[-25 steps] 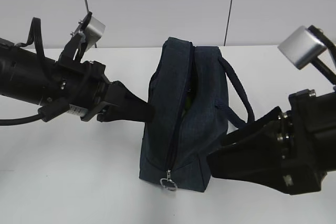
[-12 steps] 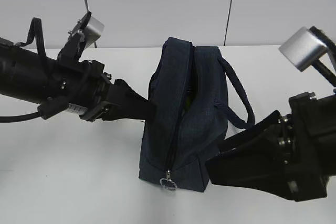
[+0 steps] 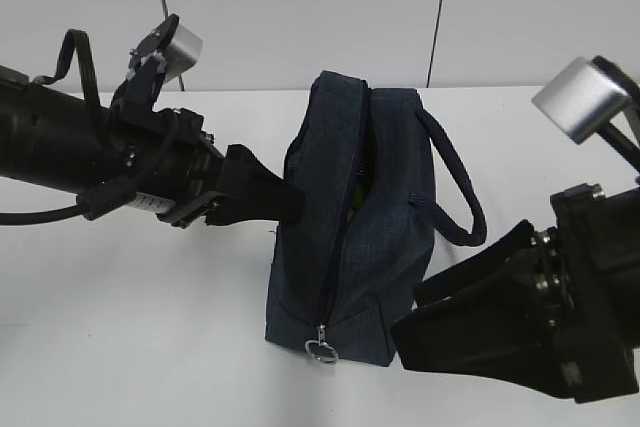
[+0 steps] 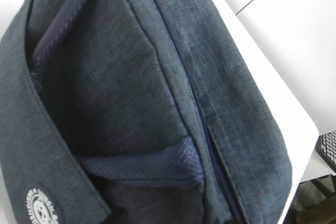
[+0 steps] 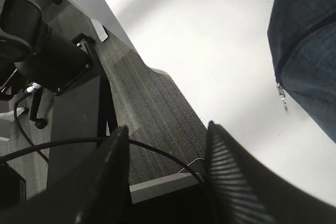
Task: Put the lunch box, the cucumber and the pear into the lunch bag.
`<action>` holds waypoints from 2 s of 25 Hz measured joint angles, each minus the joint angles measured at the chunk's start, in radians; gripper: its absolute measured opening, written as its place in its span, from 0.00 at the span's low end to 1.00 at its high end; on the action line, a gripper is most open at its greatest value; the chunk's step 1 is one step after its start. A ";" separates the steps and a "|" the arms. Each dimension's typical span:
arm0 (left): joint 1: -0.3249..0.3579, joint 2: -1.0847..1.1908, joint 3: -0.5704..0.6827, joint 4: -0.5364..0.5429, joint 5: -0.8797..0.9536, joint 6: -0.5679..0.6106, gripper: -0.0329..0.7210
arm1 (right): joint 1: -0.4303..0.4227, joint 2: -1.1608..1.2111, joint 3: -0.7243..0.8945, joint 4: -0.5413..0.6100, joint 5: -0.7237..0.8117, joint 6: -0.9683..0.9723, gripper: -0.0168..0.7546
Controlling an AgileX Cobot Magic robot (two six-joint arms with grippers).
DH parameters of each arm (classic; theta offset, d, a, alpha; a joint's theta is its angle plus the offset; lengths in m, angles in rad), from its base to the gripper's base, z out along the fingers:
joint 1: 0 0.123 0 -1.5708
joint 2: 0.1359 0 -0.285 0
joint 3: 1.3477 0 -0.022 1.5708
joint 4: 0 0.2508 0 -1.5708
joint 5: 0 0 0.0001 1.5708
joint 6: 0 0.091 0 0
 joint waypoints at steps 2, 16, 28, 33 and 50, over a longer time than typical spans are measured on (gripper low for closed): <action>0.000 0.000 0.000 0.006 -0.003 0.000 0.45 | 0.000 0.000 0.000 0.000 0.004 0.000 0.51; -0.006 0.000 0.000 -0.003 0.027 0.003 0.48 | 0.000 0.000 0.000 0.000 0.004 -0.001 0.51; -0.112 0.000 0.000 0.001 -0.168 -0.023 0.48 | 0.000 0.000 0.000 0.000 0.004 -0.001 0.51; -0.112 0.010 0.000 0.030 -0.178 -0.054 0.48 | 0.000 0.000 0.000 0.000 0.004 -0.002 0.51; -0.107 0.038 -0.001 0.029 -0.097 -0.061 0.14 | 0.000 0.005 0.000 -0.182 -0.025 -0.002 0.51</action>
